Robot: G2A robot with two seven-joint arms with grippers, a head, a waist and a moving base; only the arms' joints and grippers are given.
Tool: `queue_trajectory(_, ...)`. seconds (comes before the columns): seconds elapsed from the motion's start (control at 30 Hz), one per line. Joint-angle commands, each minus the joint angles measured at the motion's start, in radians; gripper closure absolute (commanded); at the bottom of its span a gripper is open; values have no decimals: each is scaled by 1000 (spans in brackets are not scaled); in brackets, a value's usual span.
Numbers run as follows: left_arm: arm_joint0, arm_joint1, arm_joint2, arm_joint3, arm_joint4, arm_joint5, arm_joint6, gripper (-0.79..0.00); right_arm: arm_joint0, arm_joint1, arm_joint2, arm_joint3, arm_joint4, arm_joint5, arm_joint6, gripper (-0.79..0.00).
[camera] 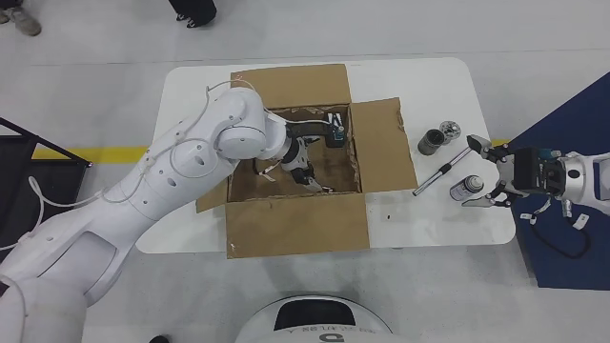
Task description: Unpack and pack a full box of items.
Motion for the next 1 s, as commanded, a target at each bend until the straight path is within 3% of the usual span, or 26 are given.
queue_trajectory(0.0,0,0,0,0,0,0,0,-785,0,0,0,0,0,0,0,-785)
queue_trajectory(0.77,0,0,0,0,0,0,0,-785,0,0,0,0,0,0,0,-785)
queue_trajectory(0.97,-6,-7,-12,58,24,-43,106,-785,0,0,0,0,0,0,0,-785)
